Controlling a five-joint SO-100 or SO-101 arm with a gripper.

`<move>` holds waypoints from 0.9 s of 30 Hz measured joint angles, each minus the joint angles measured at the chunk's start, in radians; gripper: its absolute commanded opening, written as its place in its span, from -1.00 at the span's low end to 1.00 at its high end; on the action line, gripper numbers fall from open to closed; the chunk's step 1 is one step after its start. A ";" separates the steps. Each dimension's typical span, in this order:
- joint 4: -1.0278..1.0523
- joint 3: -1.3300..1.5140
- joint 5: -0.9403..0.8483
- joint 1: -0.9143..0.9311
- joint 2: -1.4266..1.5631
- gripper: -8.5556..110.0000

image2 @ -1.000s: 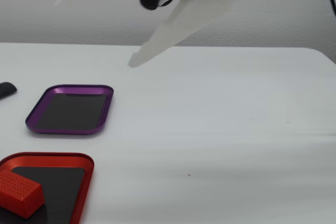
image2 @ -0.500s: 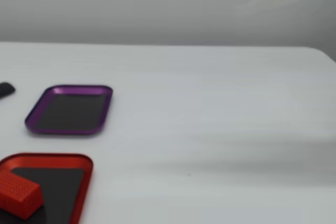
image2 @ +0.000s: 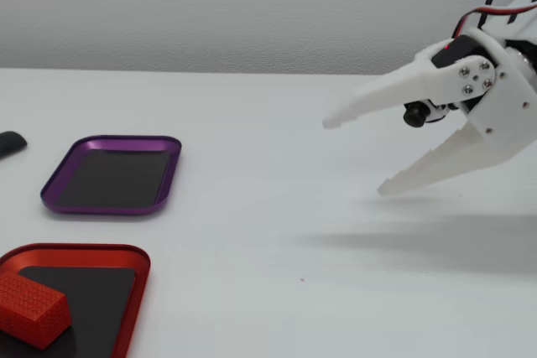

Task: Grasp a red block and put it in the left red dish.

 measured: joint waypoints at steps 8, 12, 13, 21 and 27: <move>0.032 0.107 0.000 0.000 0.000 -0.44; 0.110 0.124 0.000 0.000 0.000 -0.66; 0.126 0.124 0.000 0.000 0.000 -0.73; 0.190 0.124 0.000 0.000 0.000 -0.86; 0.193 0.124 0.000 0.000 0.000 -0.86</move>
